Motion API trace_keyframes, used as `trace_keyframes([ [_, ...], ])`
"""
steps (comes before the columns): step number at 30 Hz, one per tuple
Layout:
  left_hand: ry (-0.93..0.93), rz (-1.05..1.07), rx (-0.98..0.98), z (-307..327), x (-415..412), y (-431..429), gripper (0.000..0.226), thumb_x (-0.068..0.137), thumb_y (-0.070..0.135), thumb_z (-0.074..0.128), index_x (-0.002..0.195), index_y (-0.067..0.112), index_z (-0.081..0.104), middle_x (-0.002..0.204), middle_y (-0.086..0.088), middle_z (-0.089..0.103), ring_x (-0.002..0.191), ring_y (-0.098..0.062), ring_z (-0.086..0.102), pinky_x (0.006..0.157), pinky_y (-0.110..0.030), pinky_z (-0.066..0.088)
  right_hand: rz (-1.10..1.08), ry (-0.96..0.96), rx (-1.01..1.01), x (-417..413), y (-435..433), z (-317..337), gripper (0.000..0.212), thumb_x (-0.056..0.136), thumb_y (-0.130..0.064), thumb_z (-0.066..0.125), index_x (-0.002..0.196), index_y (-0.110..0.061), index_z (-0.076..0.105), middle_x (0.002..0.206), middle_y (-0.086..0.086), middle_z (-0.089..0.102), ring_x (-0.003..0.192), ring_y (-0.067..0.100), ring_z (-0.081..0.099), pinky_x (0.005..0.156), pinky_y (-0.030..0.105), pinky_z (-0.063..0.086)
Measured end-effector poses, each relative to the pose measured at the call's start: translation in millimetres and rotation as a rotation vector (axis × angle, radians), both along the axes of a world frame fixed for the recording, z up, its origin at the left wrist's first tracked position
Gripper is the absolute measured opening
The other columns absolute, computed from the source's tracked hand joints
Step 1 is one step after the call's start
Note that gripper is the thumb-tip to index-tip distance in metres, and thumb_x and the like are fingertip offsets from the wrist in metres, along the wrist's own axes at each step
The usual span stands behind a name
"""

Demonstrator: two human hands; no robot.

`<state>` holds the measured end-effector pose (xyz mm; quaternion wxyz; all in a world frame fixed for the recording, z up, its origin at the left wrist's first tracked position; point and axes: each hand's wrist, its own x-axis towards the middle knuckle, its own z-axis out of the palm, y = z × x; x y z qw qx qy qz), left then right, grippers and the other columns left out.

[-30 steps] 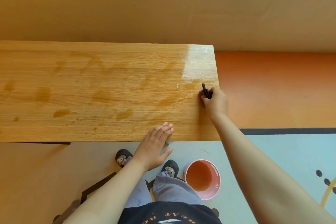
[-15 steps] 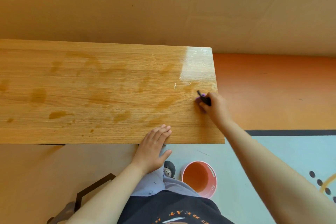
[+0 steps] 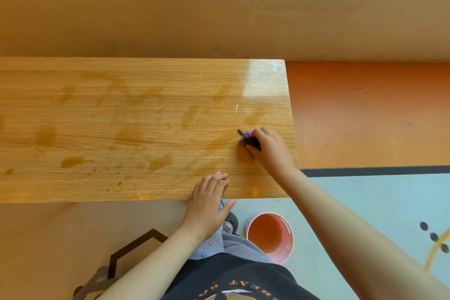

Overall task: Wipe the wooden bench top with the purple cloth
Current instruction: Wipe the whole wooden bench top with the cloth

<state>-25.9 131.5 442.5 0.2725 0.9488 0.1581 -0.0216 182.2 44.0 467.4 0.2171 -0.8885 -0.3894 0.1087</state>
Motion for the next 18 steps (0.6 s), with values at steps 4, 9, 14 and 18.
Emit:
trace_keyframes([
  [4, -0.013, 0.04, 0.151, 12, 21, 4, 0.05, 0.088, 0.05, 0.05, 0.124, 0.015, 0.058, 0.125, 0.001, 0.056, 0.117, -0.02, 0.052, 0.098, -0.035, 0.04, 0.089, 0.011, -0.026, 9, -10, 0, 0.027, 0.084, -0.032, 0.066, 0.088, -0.006, 0.059, 0.086, 0.008, 0.058, 0.084, 0.027, 0.052, 0.058, 0.038, 0.044],
  [9, 0.013, 0.194, 0.195, 11, 62, 25, 0.073, 0.085, 0.049, 0.06, 0.141, 0.006, 0.041, 0.146, -0.01, 0.042, 0.135, -0.029, 0.037, 0.112, -0.046, 0.029, -0.135, 0.006, -0.01, 62, -10, -1, 0.024, 0.085, -0.028, 0.067, 0.085, -0.007, 0.056, 0.088, 0.008, 0.058, 0.085, 0.026, 0.05, 0.061, 0.033, 0.036],
  [14, 0.079, 0.2, 0.234, -2, 90, 31, 0.076, 0.087, 0.053, 0.052, 0.142, 0.003, 0.039, 0.149, -0.013, 0.04, 0.139, -0.03, 0.034, 0.118, -0.046, 0.015, -0.237, -0.037, -0.05, 120, 4, -2, 0.022, 0.086, -0.028, 0.065, 0.093, -0.008, 0.058, 0.092, 0.009, 0.057, 0.089, 0.028, 0.05, 0.064, 0.033, 0.034],
  [18, 0.073, 0.23, 0.269, -13, 94, 29, 0.073, 0.087, 0.056, 0.042, 0.137, 0.003, 0.047, 0.144, -0.012, 0.047, 0.135, -0.029, 0.04, 0.116, -0.048, 0.018, -0.324, -0.043, -0.064, 143, 20, -3, 0.023, 0.086, -0.031, 0.063, 0.092, -0.009, 0.058, 0.092, 0.011, 0.057, 0.089, 0.03, 0.05, 0.063, 0.033, 0.032],
])
